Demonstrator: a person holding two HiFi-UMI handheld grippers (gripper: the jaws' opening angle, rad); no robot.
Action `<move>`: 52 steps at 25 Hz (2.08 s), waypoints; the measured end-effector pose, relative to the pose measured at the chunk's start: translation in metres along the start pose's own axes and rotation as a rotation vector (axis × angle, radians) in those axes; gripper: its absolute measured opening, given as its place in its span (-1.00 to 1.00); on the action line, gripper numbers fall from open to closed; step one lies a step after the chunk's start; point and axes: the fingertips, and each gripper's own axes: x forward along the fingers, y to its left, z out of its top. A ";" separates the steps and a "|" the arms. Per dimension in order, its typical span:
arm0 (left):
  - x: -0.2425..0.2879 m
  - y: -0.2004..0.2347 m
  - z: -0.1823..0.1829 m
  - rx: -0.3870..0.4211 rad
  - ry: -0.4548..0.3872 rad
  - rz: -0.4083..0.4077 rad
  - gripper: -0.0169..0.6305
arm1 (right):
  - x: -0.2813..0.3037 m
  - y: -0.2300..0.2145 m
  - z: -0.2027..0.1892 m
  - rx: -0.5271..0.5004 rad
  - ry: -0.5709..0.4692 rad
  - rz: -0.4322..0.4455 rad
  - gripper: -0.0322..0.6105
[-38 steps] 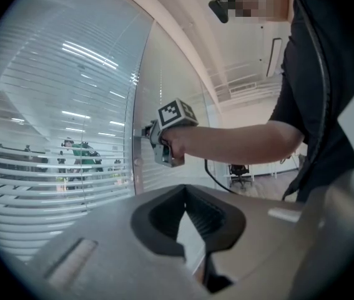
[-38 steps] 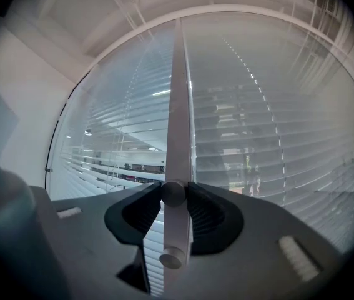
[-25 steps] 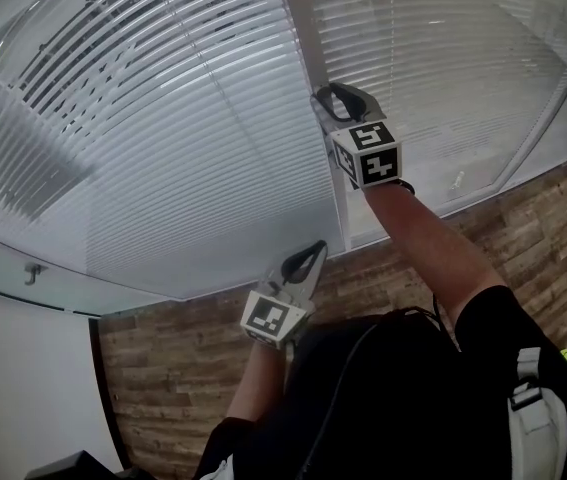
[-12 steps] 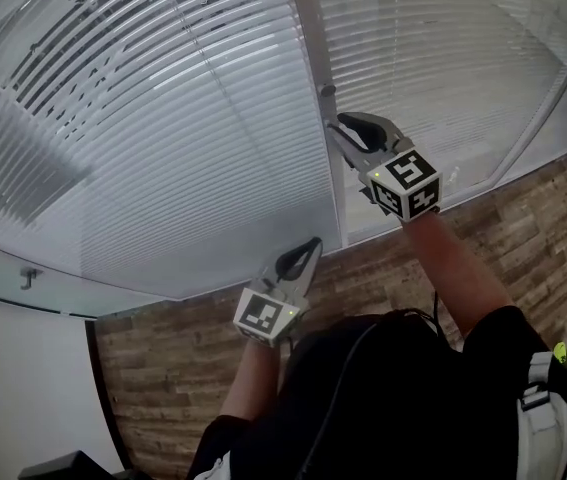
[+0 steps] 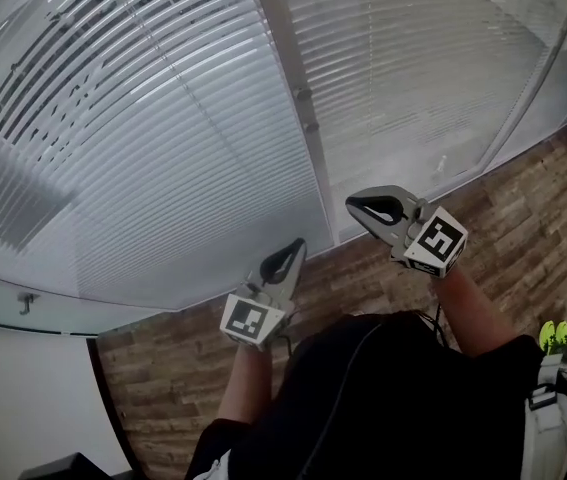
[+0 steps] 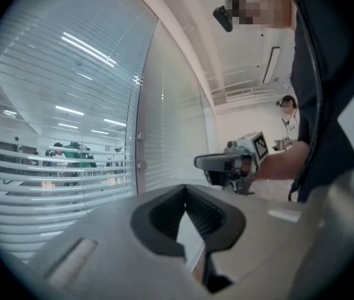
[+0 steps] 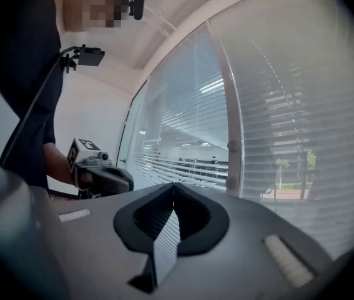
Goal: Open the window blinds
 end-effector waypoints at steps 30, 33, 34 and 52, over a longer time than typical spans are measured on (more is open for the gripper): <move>-0.023 0.010 -0.017 -0.043 0.037 0.027 -0.93 | -0.031 0.031 -0.044 0.123 0.023 0.021 -0.89; -0.027 0.016 -0.018 -0.037 0.023 0.032 -0.93 | -0.022 0.033 -0.041 0.120 0.018 0.031 -0.89; -0.028 0.018 -0.020 -0.027 0.016 0.034 -0.93 | -0.021 0.034 -0.043 0.118 0.026 0.033 -0.89; -0.047 0.030 -0.016 -0.018 -0.037 0.055 -0.93 | 0.010 0.051 -0.045 0.117 0.035 0.067 -0.89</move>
